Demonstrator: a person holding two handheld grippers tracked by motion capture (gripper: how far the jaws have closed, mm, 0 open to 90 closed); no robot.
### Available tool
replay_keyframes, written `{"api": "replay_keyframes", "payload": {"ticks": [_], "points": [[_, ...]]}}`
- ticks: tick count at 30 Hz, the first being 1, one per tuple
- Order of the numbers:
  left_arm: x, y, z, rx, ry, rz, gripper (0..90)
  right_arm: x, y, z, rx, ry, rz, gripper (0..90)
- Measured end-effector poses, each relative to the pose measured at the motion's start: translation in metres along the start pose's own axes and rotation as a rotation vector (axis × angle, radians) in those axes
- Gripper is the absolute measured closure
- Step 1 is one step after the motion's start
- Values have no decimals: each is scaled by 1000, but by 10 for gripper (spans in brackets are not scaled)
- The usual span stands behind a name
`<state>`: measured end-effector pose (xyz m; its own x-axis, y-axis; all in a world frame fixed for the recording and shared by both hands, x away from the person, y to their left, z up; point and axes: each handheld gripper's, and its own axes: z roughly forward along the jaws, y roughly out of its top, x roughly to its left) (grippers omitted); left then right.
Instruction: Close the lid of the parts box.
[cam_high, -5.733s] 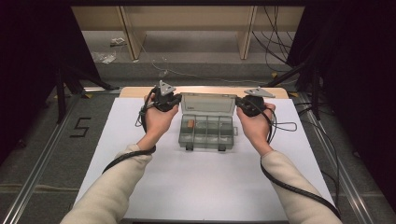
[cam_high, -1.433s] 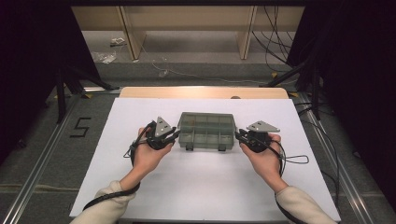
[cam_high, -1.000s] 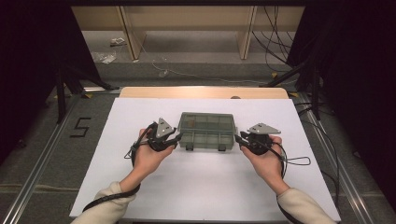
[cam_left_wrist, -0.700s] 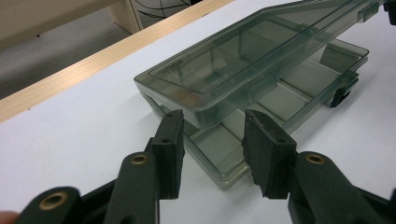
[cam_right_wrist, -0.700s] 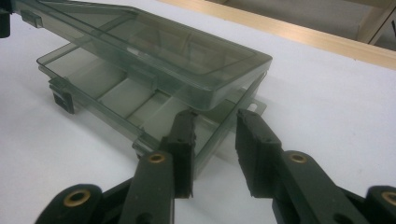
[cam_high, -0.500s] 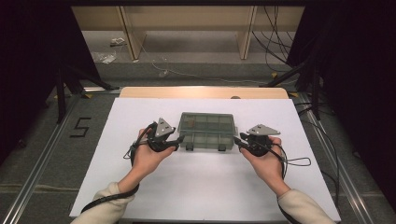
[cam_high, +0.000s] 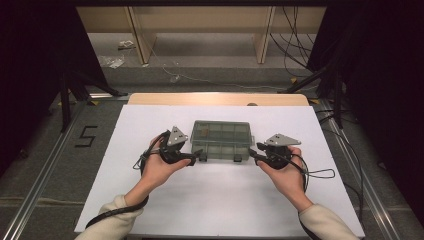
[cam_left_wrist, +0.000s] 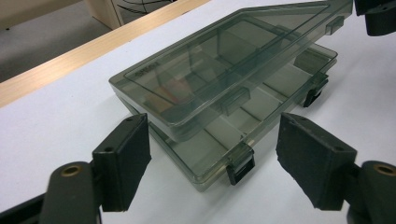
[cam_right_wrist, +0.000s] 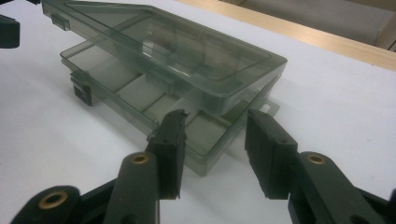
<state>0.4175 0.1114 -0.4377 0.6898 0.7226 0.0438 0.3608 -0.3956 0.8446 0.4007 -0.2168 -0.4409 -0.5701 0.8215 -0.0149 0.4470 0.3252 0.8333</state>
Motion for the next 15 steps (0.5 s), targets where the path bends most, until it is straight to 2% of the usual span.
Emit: {"api": "replay_keyframes", "payload": {"ticks": [9,15], "points": [[-1,2,-1,-9,-9,-3,222,0,2,-3,-23,20,-3,551],[-1,2,-1,-14,-22,-7,205,-2,5,-4,-60,60,11,479]]}}
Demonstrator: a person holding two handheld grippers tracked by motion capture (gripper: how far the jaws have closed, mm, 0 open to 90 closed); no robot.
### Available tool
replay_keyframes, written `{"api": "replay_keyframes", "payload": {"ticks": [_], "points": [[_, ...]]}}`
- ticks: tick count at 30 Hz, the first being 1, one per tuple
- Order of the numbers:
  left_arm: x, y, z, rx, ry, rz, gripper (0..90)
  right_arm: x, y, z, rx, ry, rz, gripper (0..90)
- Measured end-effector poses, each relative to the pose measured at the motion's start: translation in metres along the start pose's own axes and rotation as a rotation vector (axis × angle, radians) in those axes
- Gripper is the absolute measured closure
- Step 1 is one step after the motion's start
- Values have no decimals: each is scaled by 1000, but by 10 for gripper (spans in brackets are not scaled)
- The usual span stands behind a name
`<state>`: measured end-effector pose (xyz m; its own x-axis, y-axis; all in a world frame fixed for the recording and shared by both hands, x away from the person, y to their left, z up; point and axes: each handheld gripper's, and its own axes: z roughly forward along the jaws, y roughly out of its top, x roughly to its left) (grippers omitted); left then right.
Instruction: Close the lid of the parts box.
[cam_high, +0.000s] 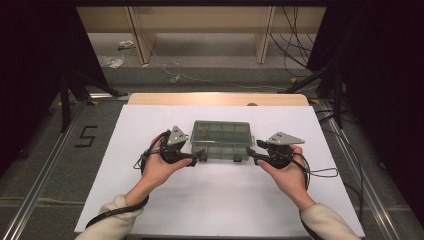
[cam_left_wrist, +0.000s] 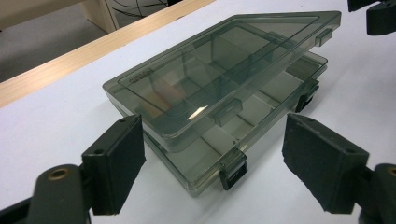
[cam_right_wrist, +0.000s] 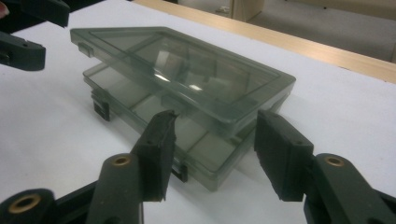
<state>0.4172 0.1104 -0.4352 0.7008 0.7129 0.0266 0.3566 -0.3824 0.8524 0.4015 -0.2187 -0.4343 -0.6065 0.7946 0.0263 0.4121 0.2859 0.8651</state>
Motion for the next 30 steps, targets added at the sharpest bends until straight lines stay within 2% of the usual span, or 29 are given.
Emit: {"api": "replay_keyframes", "payload": {"ticks": [19,30], "points": [[-2,11,0,-31,-19,-27,213,-1,9,2,-58,14,26,349],[-3,22,4,-43,-11,-28,219,1,19,8,-66,9,12,299]]}}
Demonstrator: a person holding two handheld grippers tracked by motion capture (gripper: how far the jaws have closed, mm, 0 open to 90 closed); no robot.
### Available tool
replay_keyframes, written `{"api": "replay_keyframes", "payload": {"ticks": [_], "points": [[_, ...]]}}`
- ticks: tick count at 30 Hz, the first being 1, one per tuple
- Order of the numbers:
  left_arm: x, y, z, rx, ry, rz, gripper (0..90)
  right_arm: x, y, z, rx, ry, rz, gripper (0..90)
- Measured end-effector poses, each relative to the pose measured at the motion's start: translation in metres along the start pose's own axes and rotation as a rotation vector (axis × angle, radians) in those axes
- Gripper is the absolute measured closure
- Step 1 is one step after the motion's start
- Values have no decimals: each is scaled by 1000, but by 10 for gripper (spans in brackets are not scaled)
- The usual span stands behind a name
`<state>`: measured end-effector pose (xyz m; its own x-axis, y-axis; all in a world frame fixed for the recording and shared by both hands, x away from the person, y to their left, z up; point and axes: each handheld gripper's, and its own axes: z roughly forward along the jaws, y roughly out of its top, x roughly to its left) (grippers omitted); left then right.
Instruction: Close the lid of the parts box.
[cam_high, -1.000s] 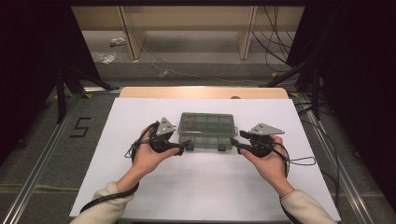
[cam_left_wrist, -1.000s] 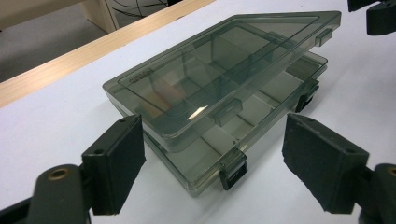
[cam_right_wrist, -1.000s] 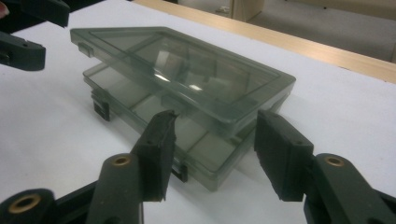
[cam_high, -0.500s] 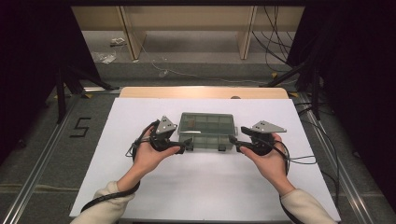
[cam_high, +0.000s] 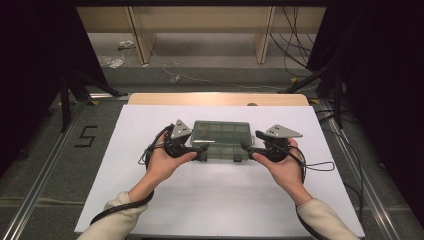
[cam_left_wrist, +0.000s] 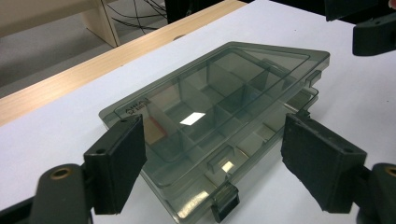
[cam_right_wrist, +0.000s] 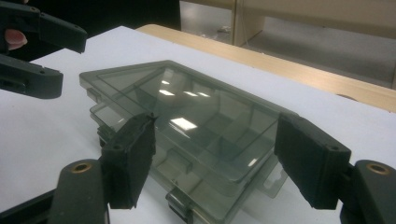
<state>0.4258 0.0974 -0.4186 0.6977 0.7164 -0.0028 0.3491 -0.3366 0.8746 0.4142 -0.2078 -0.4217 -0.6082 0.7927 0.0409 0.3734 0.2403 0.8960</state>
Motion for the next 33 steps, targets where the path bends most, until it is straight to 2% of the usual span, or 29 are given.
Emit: {"api": "replay_keyframes", "payload": {"ticks": [8,11,12,15,19,22,24,25,29,30,31,32,33], "points": [[0,7,5,1,22,7,178,1,2,5,13,-1,-14,283],[0,8,7,19,53,24,120,2,4,8,15,-3,-19,284],[1,8,8,19,59,21,93,3,5,9,15,-6,-24,286],[3,8,10,18,55,7,91,4,8,13,12,-10,-26,297],[3,8,10,6,51,-8,191,7,11,19,8,-11,-29,352],[3,9,11,10,50,-13,304,9,12,23,9,-12,-33,421],[2,9,12,9,46,-17,412,11,12,25,11,-11,-45,571],[2,9,13,14,52,-11,412,11,12,25,11,-11,-45,571],[0,11,14,32,64,3,642,13,13,26,-6,-18,-74,759],[0,11,15,32,69,6,642,13,13,26,-6,-18,-74,759],[0,11,16,33,72,12,702,14,13,27,-4,-20,-82,784],[0,11,16,39,73,14,702,14,13,27,1,-22,-93,810],[0,10,17,43,70,14,744,15,12,28,3,-26,-100,835]]}}
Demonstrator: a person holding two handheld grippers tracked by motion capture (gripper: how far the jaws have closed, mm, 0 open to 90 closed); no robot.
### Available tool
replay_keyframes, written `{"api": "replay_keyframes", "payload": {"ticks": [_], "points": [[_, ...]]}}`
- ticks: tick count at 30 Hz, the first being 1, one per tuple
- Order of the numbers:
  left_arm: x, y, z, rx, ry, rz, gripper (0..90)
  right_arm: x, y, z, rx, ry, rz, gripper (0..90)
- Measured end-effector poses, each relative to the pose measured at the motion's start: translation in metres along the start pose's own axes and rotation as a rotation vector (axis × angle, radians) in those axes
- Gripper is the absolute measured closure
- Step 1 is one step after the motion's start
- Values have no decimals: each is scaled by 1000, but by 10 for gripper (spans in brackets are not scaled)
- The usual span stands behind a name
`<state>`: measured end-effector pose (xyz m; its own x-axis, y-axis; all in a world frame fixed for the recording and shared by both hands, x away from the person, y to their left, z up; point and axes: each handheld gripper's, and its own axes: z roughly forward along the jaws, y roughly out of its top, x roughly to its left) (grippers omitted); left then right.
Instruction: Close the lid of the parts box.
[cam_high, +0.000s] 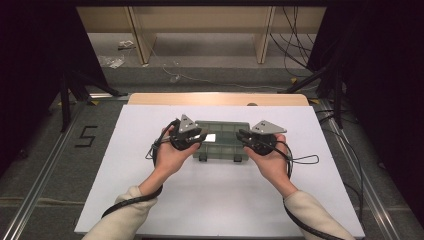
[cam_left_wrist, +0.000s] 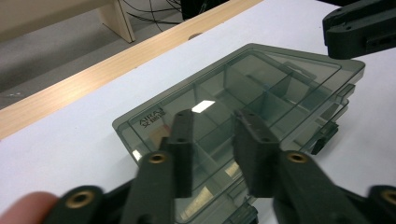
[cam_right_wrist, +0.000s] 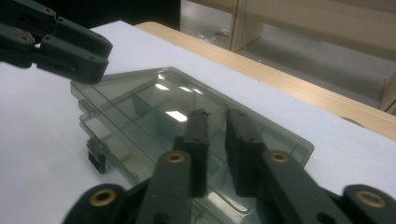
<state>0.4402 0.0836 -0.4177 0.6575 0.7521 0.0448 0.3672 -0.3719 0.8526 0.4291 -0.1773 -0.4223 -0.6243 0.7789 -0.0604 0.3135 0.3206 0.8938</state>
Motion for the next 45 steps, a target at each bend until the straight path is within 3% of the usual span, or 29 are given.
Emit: {"api": "replay_keyframes", "payload": {"ticks": [3,6,45], "points": [[-1,-2,2,20,-4,2,867,2,0,2,19,3,-20,900],[-2,-3,3,26,-16,-4,893,3,0,3,26,9,-24,900],[-9,-9,11,75,-36,-18,897,6,-8,11,121,9,-12,900]]}}
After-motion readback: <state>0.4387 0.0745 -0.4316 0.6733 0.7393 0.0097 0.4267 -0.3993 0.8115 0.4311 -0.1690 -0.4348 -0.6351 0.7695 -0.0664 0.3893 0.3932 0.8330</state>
